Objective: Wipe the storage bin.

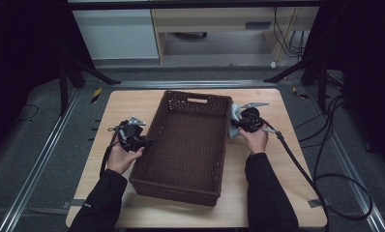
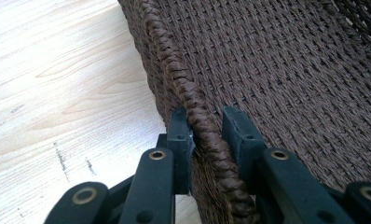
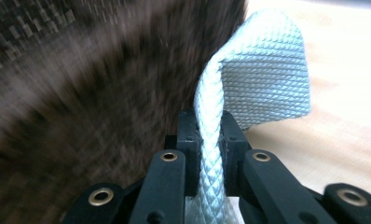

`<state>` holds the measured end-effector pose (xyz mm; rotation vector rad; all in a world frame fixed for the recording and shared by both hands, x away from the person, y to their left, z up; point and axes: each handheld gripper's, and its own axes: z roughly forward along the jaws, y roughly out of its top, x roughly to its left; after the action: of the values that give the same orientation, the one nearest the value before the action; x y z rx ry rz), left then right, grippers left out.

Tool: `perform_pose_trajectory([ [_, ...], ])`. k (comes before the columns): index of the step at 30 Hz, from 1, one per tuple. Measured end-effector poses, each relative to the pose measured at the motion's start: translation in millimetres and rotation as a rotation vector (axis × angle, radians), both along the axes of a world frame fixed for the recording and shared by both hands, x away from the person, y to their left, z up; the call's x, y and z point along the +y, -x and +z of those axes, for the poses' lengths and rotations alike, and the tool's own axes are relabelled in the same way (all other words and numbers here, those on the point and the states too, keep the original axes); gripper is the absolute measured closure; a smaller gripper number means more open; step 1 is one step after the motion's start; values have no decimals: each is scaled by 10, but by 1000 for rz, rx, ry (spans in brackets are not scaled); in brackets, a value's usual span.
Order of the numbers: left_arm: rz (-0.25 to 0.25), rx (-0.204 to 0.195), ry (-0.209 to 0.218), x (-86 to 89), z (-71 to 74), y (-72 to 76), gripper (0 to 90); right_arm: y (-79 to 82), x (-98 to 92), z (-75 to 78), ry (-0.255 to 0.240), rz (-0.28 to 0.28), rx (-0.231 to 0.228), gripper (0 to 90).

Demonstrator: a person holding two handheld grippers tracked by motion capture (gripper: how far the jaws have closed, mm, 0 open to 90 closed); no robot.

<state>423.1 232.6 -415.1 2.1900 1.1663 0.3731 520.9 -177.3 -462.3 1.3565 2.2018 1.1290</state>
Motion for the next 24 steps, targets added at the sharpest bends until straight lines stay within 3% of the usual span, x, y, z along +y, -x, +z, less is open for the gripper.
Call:
perform_pose_trajectory([
  [6,1,0,2,1,-2,0,729,-4,-27,395,22,10,-87,829],
  [9,1,0,1,1,-1,0,729,-12,-24,424,37,21,-86,830],
  [13,5,1,3,-1,0,-1,729,0,5,303,77,36,-47,830],
  [21,16,-1,9,-17,-4,-22,729,17,78,-84,82,57,38,831],
  [24,20,0,15,-18,-5,-32,728,15,94,-151,87,62,60,830],
])
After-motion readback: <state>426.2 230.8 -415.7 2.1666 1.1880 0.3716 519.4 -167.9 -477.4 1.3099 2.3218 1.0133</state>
